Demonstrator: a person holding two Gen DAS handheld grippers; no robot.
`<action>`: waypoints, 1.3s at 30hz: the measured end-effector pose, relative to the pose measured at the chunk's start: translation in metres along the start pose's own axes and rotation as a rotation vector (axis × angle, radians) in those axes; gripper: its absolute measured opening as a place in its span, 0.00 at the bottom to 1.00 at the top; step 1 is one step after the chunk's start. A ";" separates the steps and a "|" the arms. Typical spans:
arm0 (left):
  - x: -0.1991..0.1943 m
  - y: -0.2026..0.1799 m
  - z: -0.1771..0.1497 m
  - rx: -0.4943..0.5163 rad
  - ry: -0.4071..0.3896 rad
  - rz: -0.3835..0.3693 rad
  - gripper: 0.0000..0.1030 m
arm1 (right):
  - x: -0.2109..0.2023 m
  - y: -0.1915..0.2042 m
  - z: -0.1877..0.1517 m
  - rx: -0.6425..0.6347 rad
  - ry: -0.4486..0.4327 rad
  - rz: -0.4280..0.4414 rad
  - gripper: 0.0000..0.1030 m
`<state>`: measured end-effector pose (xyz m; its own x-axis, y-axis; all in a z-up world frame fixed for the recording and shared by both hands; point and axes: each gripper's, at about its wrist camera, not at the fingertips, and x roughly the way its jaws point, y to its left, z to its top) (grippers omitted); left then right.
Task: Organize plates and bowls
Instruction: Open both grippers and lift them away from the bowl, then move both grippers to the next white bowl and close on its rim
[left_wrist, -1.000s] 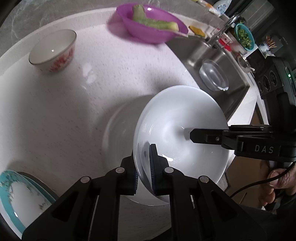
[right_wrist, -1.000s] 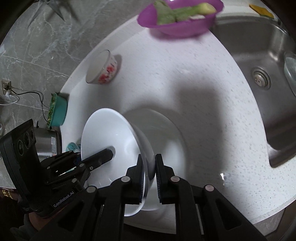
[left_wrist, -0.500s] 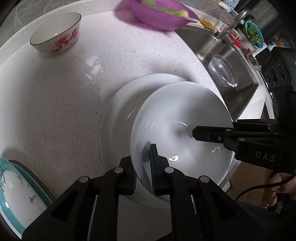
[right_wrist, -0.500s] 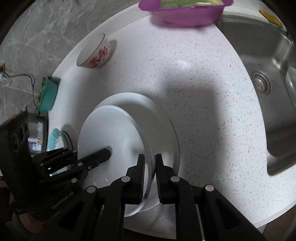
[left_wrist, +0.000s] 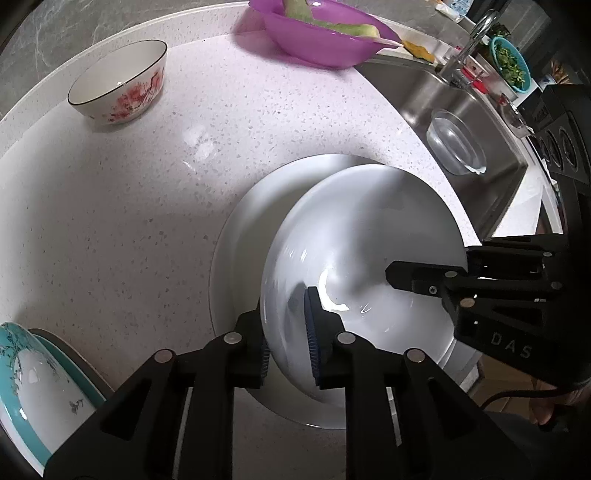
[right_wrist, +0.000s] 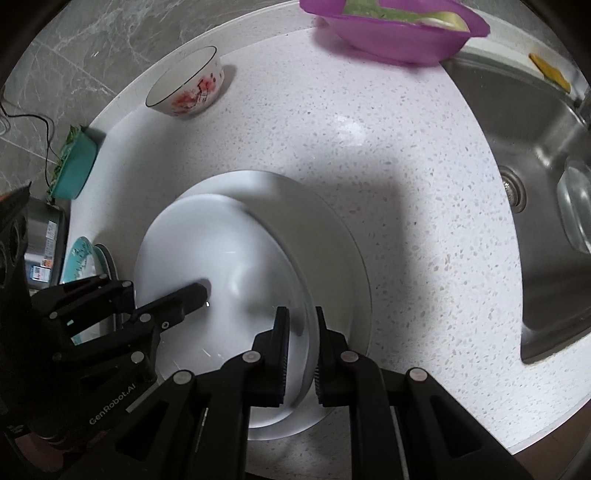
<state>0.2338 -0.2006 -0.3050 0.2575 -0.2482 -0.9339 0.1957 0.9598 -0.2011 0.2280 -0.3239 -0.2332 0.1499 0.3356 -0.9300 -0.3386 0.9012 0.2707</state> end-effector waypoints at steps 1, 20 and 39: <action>0.000 0.000 0.000 0.002 -0.002 0.000 0.19 | 0.000 0.002 0.000 -0.003 -0.001 -0.006 0.15; -0.027 0.006 0.006 -0.007 -0.105 -0.047 0.62 | -0.016 0.005 -0.001 0.010 -0.055 -0.001 0.29; -0.121 0.116 0.023 -0.390 -0.330 -0.213 0.87 | -0.103 0.043 0.022 -0.111 -0.272 0.007 1.00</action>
<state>0.2475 -0.0623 -0.2088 0.5460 -0.4099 -0.7306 -0.0732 0.8455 -0.5290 0.2184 -0.3137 -0.1202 0.3858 0.4160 -0.8235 -0.4380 0.8682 0.2334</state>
